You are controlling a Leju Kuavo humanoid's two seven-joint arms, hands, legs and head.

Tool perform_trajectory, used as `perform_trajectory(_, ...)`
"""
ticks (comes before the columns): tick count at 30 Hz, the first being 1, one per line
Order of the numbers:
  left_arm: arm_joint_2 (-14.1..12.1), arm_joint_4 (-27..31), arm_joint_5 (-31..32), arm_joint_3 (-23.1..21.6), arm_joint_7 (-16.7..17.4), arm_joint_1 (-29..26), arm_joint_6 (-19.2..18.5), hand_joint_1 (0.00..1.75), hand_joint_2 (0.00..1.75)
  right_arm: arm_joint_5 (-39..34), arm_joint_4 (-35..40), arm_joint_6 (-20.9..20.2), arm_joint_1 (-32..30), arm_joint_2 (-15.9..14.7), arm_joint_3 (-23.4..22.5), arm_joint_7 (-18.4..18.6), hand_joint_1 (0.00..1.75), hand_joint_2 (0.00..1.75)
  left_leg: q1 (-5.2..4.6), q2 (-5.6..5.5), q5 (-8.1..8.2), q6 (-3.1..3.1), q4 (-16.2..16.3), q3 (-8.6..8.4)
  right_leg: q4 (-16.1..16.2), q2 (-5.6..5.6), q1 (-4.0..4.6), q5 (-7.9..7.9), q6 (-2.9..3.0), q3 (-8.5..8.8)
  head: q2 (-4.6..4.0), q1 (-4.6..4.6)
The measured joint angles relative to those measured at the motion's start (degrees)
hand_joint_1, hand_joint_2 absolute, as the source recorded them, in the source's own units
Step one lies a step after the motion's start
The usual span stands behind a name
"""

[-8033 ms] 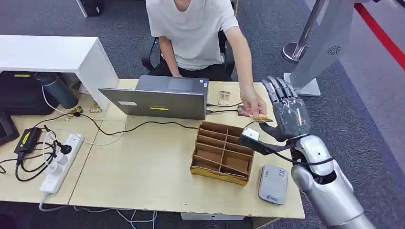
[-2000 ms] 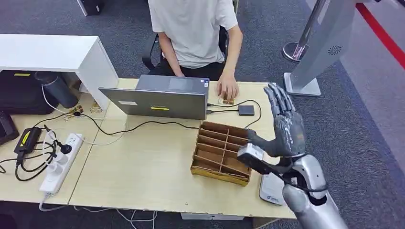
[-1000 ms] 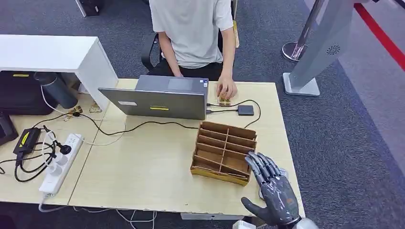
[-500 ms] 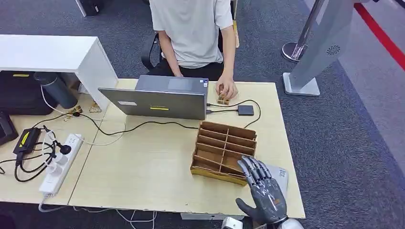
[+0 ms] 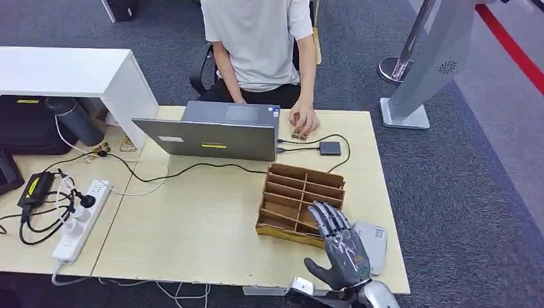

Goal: Pass the card to the sensor for recognition and then transmit it.

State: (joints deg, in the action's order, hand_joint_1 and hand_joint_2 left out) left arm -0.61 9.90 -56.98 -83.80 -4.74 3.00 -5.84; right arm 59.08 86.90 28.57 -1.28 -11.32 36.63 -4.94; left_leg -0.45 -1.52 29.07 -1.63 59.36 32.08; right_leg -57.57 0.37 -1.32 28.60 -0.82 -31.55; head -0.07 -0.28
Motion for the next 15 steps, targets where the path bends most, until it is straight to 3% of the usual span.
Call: perform_trajectory(15,0.0,0.0,-0.6,0.0,-0.7,-0.1,-0.2,0.0,1.75,-0.8,-1.9,-0.8,2.1,1.3,-1.6,-0.4,0.0,1.75,-0.01,0.0,0.0,0.0,0.0,0.0,0.0,0.01,0.0,0.0,0.0,0.0,0.0,0.0)
